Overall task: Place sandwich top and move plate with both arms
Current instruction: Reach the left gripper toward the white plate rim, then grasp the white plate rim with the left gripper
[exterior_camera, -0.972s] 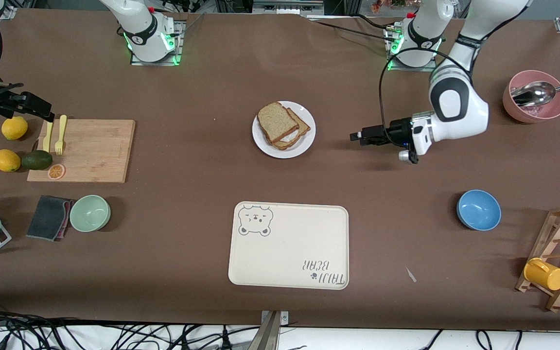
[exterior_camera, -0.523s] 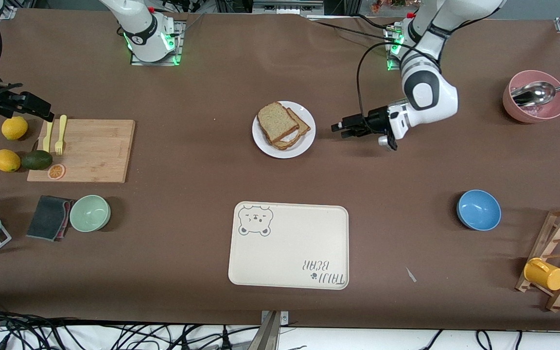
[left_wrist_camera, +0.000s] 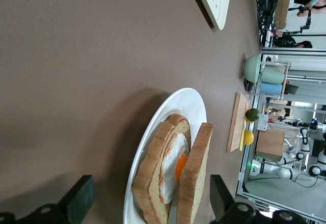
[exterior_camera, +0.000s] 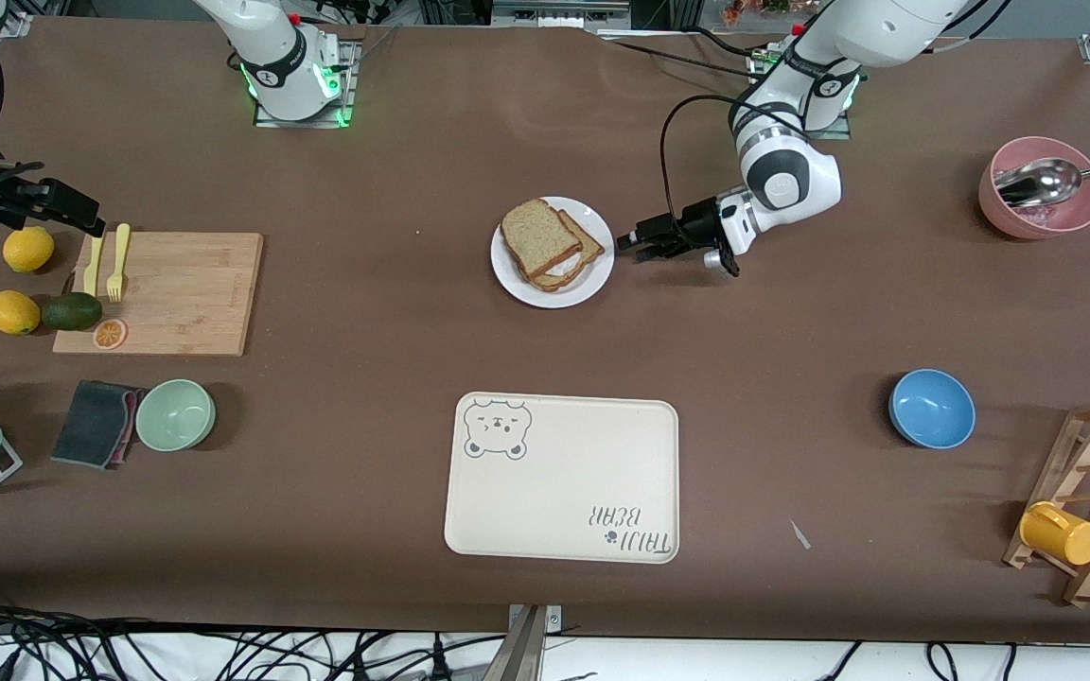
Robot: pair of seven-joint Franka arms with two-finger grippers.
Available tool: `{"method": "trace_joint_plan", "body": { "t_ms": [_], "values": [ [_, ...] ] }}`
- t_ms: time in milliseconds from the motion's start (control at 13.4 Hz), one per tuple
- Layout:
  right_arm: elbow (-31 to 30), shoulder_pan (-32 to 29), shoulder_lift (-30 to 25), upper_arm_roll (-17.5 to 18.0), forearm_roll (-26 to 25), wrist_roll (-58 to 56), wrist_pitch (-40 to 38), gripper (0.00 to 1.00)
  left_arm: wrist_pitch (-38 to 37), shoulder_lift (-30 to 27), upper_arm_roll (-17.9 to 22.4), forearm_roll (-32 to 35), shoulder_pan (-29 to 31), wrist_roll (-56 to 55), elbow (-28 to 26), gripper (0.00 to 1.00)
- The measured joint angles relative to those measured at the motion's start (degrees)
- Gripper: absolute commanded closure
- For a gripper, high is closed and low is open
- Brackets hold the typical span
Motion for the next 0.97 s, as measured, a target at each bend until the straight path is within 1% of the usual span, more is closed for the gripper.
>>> {"method": "trace_joint_plan", "body": {
  "t_ms": [150,299,523,673,822,972],
  "values": [
    [0.0,0.0,0.0,0.0,0.0,0.0,0.0,0.0,2.2,0.5,-0.1,-3.0,-2.3,0.2,1.7,0.01],
    [0.0,0.0,0.0,-0.1,0.0,0.0,0.0,0.0,3.4,1.6,-0.1,-4.0,-3.8,0.1,3.6,0.03],
    [0.0,0.0,0.0,-0.4,0.0,0.0,0.0,0.0,4.8,4.2,-0.1,-4.1,-4.0,0.3,6.1,0.04],
    [0.0,0.0,0.0,-0.5,0.0,0.0,0.0,0.0,5.5,6.5,-0.1,-5.4,-4.3,2.0,7.8,0.04],
    [0.0,0.0,0.0,-0.5,0.0,0.0,0.0,0.0,5.8,8.2,-0.1,-7.6,-4.8,4.9,8.8,0.11],
    [0.0,0.0,0.0,-0.5,0.0,0.0,0.0,0.0,5.8,8.8,-0.1,-8.1,-4.9,5.8,9.0,0.14]
  ]
}}
